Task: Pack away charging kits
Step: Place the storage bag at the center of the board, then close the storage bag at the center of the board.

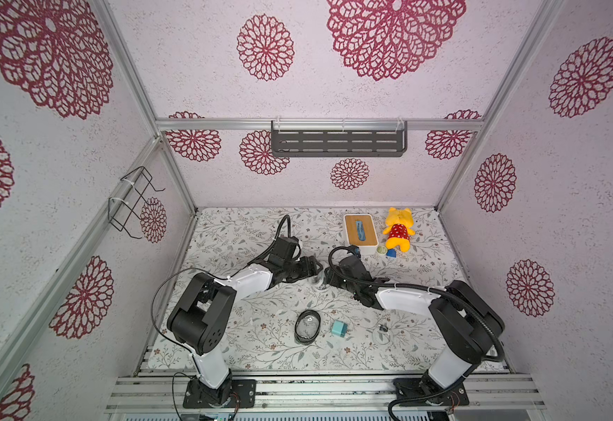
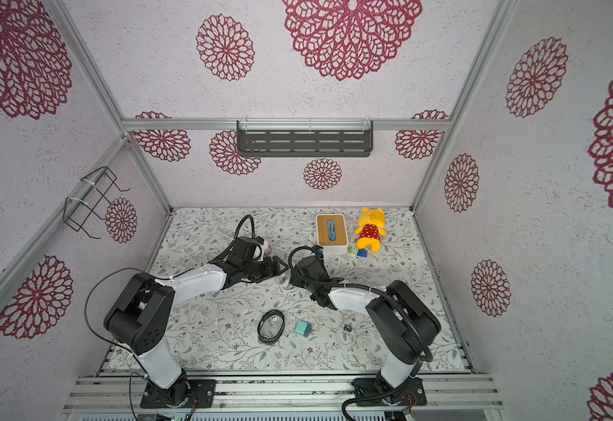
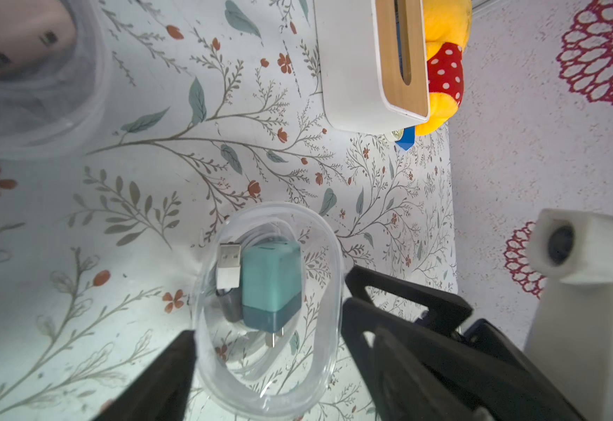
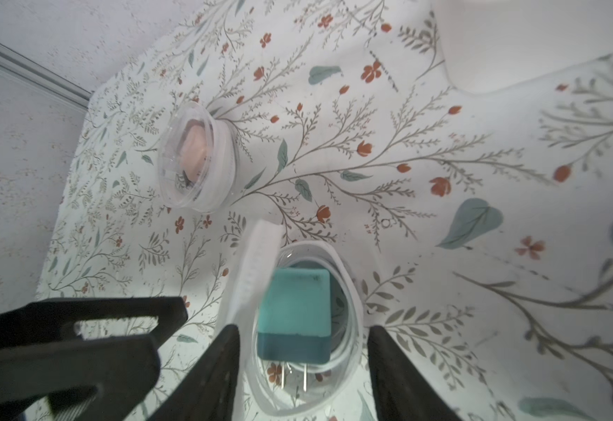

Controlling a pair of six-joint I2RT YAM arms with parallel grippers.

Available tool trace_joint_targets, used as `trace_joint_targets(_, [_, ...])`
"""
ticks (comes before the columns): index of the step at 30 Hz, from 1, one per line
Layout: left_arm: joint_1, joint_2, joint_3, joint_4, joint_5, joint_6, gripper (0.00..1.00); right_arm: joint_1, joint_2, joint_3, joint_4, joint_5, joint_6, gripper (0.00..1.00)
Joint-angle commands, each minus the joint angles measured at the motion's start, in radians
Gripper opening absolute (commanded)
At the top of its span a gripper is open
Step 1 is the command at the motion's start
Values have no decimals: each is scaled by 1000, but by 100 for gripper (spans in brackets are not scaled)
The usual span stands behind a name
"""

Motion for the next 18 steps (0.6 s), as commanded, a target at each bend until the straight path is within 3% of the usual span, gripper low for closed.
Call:
trace_joint_targets(1, [6,-110,-36,13,-49,28,89,-35,-110,-54,-11,47,-15,57])
trace_joint_targets(5, [6,-257,-139,81,-153,25,97,-42,-216,-108,-13,86,-33,60])
trace_joint_targets(7, [5,-344,-167,48,-328,17,98,-40,-225,-89,-31,71,-53,62])
trace_joint_targets(8, [14,-376,-167,5,-455,-46,98,-37,-214,-65,-57,68,-63,61])
trace_joint_targets(9, [43,-387,-145,-59,-492,-112,98,-33,-195,-36,-84,71,-65,61])
trace_joint_targets(13, [137,-323,-24,-204,-374,-175,97,-3,-86,59,-98,45,-70,58])
trace_joint_targets(18, [140,-201,-60,-69,-278,-121,96,25,62,188,-152,40,-76,55])
